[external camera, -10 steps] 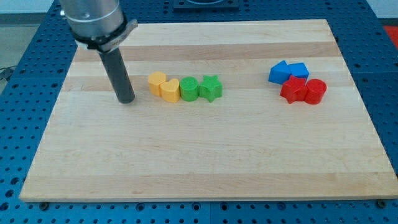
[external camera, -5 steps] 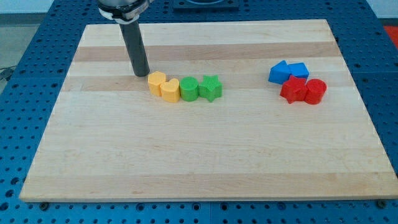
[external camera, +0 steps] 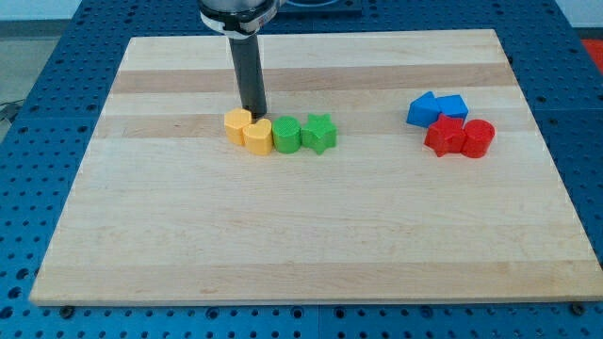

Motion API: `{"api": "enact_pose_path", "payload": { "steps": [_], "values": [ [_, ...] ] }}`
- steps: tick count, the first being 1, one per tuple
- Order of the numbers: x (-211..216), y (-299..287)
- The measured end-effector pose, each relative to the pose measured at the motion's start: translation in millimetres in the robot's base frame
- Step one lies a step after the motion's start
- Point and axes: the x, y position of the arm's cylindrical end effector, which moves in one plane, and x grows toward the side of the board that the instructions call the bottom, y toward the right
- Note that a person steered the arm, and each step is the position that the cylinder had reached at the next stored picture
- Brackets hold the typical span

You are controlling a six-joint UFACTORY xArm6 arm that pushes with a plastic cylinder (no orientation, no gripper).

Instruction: Move the yellow hexagon left to the yellow heart

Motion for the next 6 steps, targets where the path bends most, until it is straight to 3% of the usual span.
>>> {"api": "enact_pose_path", "payload": {
  "steps": [6],
  "values": [
    [9,-48]
  ]
}}
